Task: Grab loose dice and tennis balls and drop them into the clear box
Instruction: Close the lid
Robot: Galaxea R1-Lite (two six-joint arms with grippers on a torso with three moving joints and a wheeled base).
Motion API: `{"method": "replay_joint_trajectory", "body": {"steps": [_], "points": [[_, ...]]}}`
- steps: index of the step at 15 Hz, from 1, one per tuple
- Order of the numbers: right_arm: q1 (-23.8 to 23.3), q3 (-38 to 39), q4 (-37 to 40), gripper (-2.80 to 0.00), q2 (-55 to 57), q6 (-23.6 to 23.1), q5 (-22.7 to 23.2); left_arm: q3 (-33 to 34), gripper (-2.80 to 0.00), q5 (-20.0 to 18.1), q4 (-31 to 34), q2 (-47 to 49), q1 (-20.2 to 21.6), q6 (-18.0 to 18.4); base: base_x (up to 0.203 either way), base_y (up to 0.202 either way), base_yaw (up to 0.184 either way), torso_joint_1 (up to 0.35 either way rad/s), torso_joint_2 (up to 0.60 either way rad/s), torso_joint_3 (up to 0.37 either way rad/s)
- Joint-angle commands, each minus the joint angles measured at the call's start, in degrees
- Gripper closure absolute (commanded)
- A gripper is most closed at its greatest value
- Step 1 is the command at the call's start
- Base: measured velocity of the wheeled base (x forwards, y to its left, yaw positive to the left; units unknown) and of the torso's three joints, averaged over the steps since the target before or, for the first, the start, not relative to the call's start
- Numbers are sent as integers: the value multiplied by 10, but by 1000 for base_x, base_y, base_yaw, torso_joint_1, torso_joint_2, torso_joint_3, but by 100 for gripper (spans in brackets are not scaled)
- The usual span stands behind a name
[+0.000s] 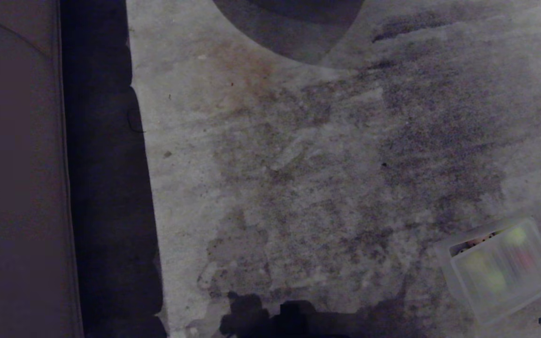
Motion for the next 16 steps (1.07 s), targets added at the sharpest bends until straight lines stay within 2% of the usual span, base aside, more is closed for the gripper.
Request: {"method": "replay_joint_trajectory", "body": {"steps": [1, 4, 5, 6, 8, 10, 12, 16], "points": [[6, -14, -26, 0, 55, 6, 2, 0, 0, 0, 0, 0, 0, -1, 0, 0, 0, 0, 0, 0], [18, -77, -107, 0, 161, 38, -1, 0, 0, 0, 0, 0, 0, 0, 0, 0, 0, 0, 0, 0], [26, -96, -117, 0, 172, 65, -2, 0, 0, 0, 0, 0, 0, 0, 0, 0, 0, 0, 0, 0], [38, -104, -111, 0, 169, 89, -3, 0, 0, 0, 0, 1, 0, 0, 0, 0, 0, 0, 0, 0], [63, -108, -101, 0, 167, 97, -2, 0, 0, 0, 0, 0, 0, 0, 0, 0, 0, 0, 0, 0], [95, -122, -99, 0, 163, 148, -2, 0, 0, 0, 0, 1, 0, 0, 0, 0, 0, 0, 0, 0], [108, -125, -94, 0, 140, 191, -1, 0, 0, 1, 0, 0, 0, -1, 0, 0, 0, 0, 0, 0], [107, -124, -86, 0, 121, 192, 0, 0, 0, 0, 0, 0, 0, 0, 0, 0, 0, 0, 0, 0]]}}
